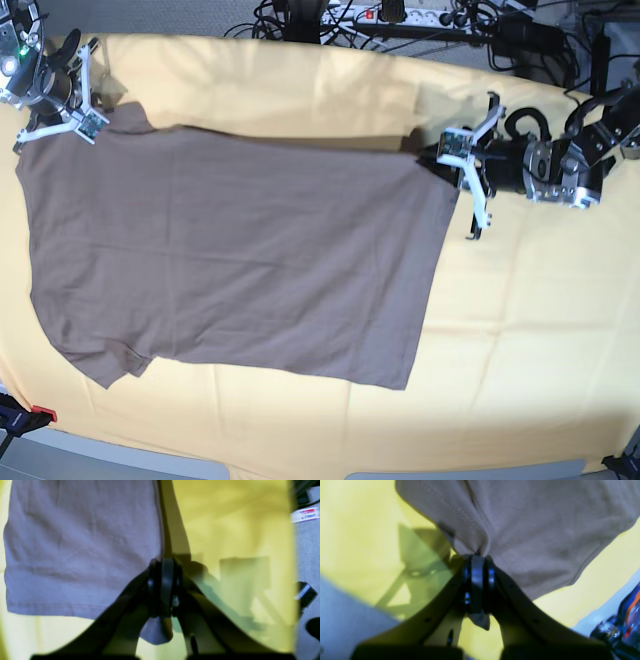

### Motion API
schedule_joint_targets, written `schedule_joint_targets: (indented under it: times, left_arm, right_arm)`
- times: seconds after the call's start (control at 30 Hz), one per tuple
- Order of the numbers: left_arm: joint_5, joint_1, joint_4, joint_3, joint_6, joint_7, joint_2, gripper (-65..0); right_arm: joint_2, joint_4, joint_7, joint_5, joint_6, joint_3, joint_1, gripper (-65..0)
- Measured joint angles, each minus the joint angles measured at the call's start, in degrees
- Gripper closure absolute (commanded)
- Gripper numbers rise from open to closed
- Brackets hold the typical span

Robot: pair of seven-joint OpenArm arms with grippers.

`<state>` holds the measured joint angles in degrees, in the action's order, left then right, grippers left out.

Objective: Fold the T-shirt properly
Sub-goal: 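Lift and pull the gripped shirt edge toward the arm bases with both grippers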

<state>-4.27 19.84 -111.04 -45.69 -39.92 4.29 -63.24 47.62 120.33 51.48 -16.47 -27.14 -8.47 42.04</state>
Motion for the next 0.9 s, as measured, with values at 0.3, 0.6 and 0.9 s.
schedule_joint_targets:
  times: [0.3,0.6,0.9]
  left_arm:
    - [0.04,-9.05,-8.09,0.04,0.33,0.02,-8.79,0.0]
    - [2.43,-10.75,-10.14,0.85,-0.02,0.02,-9.31,0.0]
    - [11.17,-10.82,-10.08,2.71,1.44,0.04,-2.95,0.0]
  right_arm:
    - [0.17,5.44,1.03,6.25,2.16,-0.07,10.51,0.0]
    - [0.15,6.54,-0.48,10.38,5.09,-1.22,14.19,0.0]
    - [0.13,5.01,-15.34,10.34,4.96,-6.16,12.31,0.0]
